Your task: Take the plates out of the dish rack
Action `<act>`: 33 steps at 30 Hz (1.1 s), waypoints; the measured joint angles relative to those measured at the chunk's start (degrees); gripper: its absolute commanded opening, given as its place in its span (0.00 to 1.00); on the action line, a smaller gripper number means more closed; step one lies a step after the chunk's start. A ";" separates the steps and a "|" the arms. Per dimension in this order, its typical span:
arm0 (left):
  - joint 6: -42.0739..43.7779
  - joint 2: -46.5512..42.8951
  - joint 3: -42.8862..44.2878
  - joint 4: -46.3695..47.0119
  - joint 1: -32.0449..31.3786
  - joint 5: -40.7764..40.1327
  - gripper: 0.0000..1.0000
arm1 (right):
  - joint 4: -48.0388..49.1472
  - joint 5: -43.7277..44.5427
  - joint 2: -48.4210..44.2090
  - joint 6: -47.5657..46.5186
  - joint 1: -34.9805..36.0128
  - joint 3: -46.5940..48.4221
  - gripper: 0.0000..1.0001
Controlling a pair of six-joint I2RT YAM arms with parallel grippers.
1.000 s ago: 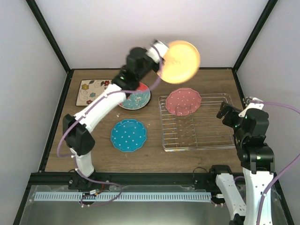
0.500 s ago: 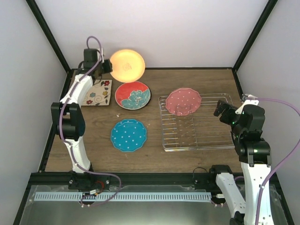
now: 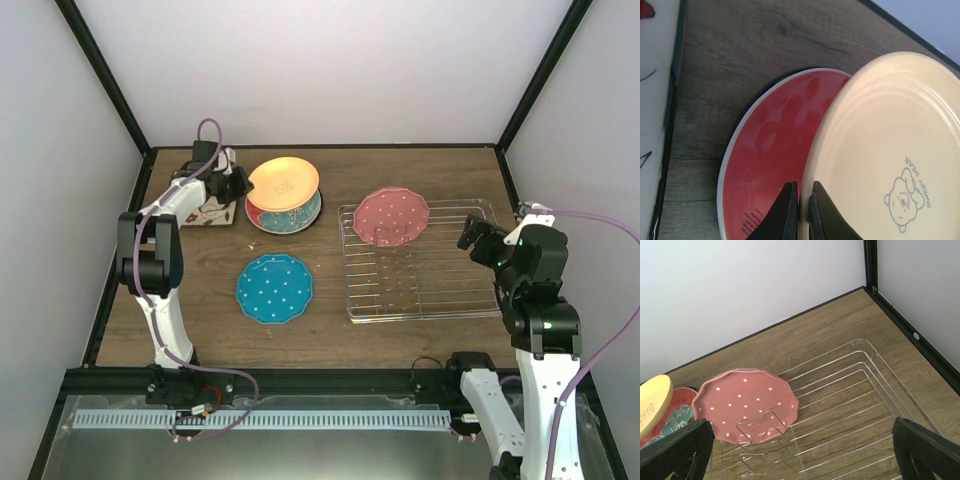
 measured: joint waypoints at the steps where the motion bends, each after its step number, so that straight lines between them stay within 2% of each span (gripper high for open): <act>1: -0.04 0.17 -0.20 -0.09 0.00 -0.09 0.04 | -0.02 0.07 -0.17 0.00 0.00 0.04 1.00; 8: 0.87 2.38 -0.35 -0.74 -0.22 -2.84 0.05 | -0.94 0.85 -1.20 0.02 0.00 0.24 1.00; 13: 1.88 4.24 -0.63 -1.14 -0.68 -4.59 0.13 | -2.12 1.42 -1.81 0.02 0.00 0.31 1.00; 14: 2.05 4.46 -0.63 -1.18 -0.87 -4.81 0.16 | -2.36 1.49 -1.95 0.02 0.00 0.31 1.00; 16: 2.23 4.72 -0.63 -1.14 -1.16 -5.03 0.29 | -2.73 1.68 -2.21 0.02 0.00 0.31 1.00; 20: 2.47 4.85 -0.63 -0.72 -1.64 -4.50 0.67 | -3.26 2.12 -2.45 0.04 0.00 0.52 1.00; 22: 2.89 4.85 -0.39 -0.07 -2.08 -4.15 0.82 | -3.39 2.32 -2.49 0.04 0.00 0.81 1.00; 27: 3.54 4.85 0.72 0.74 -2.89 -5.03 0.91 | -3.43 2.56 -2.71 0.04 0.00 0.96 1.00; 31: 5.03 4.85 4.87 -1.18 -1.64 -11.80 0.93 | -3.43 2.71 -2.71 0.04 0.00 0.96 1.00; 33: 6.16 5.07 9.75 -2.16 -0.35 -15.17 0.93 | -3.41 2.71 -2.71 0.04 0.00 0.96 1.00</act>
